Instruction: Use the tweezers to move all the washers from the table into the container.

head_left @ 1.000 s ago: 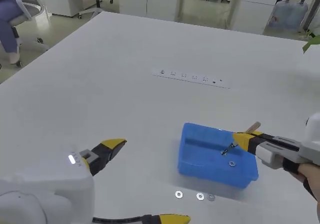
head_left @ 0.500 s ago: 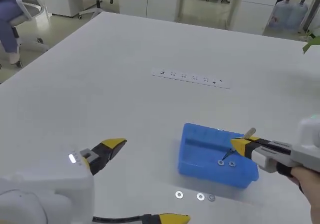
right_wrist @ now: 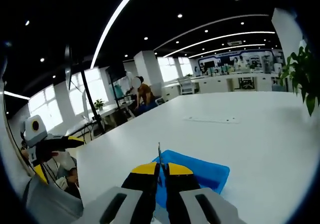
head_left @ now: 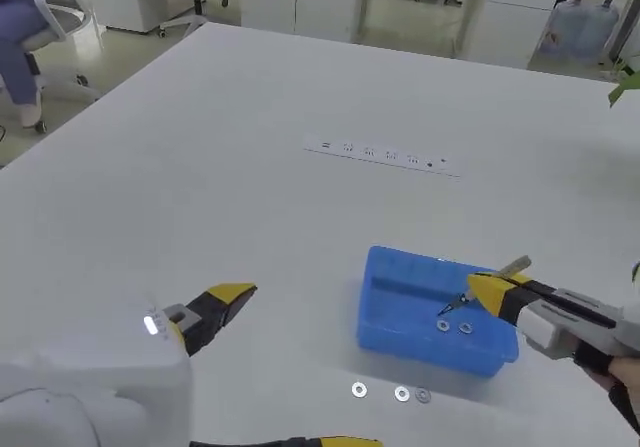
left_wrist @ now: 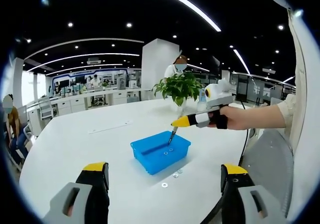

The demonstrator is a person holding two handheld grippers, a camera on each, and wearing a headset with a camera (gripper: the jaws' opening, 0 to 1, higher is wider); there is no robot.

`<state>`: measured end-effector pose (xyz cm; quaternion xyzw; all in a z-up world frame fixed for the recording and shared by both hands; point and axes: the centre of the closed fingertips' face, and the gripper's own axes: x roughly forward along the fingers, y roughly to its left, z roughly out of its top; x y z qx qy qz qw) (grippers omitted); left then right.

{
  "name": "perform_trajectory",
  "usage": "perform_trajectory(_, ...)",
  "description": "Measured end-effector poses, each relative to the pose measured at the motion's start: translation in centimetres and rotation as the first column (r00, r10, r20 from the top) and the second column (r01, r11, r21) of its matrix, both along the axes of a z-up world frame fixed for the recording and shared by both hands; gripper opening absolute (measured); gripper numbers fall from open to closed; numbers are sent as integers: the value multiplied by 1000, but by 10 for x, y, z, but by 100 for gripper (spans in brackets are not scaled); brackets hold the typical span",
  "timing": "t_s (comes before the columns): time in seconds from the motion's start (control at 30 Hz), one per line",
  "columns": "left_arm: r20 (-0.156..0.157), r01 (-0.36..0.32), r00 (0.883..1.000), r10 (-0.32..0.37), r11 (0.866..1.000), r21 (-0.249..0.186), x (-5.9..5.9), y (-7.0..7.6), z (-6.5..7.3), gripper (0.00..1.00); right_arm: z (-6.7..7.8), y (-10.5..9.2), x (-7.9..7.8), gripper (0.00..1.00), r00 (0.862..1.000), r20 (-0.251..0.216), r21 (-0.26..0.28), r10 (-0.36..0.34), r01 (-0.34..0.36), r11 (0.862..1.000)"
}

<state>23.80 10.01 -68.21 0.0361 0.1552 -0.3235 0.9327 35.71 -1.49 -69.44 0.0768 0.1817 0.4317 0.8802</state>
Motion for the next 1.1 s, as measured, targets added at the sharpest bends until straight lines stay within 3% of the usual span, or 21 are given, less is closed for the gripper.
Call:
perform_trajectory(0.07, 0, 2, 1000, -2, 1000, -4, 0, -1, 0, 95, 1, 5, -11, 2, 999, -16, 35, 28, -27, 999)
perform_trajectory(0.2, -10, 18, 1000, -18, 1000, 5, 0, -5, -3, 95, -8, 12, -28, 2, 997, -37, 28, 72, -71, 997)
perform_trajectory(0.33, -5, 28, 1000, -28, 1000, 3, 1, -7, -1, 95, -27, 18, -38, 2, 991, -68, -31, 115, -117, 993)
perform_trajectory(0.37, -6, 29, 1000, -29, 1000, 1, 1, -8, -1, 95, -36, 19, -42, 2, 987, -91, -62, 129, -135, 989)
perform_trajectory(0.5, -7, 30, 1000, -30, 1000, 7, 1, -7, -2, 95, -59, 14, -45, 2, 986, -100, -174, 137, -153, 973)
perform_trajectory(1.1, -17, 22, 1000, -22, 1000, 9, 0, -3, -6, 94, -68, 12, -45, 2, 982, -111, -199, 151, -171, 965)
